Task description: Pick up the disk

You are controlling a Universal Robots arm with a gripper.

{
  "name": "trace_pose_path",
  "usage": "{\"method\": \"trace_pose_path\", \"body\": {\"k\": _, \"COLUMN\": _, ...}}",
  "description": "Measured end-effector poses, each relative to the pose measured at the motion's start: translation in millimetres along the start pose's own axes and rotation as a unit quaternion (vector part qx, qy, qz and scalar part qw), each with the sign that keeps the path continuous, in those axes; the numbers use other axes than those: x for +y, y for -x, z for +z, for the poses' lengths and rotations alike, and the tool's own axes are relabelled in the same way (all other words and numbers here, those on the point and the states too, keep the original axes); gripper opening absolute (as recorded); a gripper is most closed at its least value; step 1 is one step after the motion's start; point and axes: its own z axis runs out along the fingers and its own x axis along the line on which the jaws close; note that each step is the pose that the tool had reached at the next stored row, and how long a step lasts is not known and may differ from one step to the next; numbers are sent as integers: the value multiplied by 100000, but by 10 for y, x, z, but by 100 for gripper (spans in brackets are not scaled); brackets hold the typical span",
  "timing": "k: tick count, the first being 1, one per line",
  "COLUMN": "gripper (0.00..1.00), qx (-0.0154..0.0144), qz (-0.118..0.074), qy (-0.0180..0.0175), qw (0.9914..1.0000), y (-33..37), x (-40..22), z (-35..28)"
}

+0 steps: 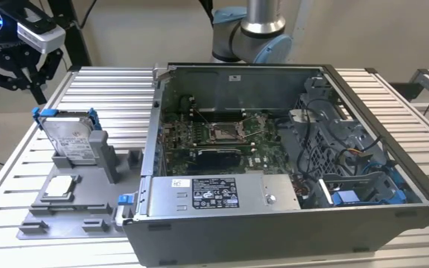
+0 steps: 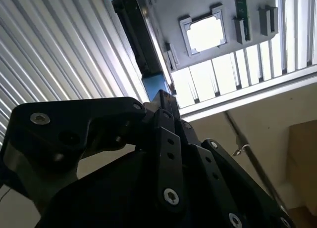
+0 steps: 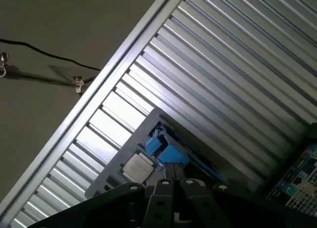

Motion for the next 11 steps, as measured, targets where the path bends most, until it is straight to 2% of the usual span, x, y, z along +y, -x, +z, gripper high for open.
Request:
{"method": "trace_pose_path", "body": {"k": 2, "gripper": 0, "qx": 72, "qz": -1797, "qy": -1, "qw": 99984, "y": 0, "x": 0, "z": 0}}
{"method": "trace_pose_path", "body": {"k": 5, "gripper": 0, "qx": 173, "qz": -4524, "qy": -2, "qw": 99897, "y": 0, "x": 0, "z": 0}}
{"method": "trace_pose_path", "body": {"k": 8, "gripper": 0, "qx": 277, "qz": -7268, "qy": -3, "qw": 99735, "y": 0, "x": 0, "z": 0}}
{"method": "trace_pose_path", "body": {"k": 11, "gripper": 0, "qx": 384, "qz": -10007, "qy": -4, "qw": 99497, "y": 0, "x": 0, "z": 0}}
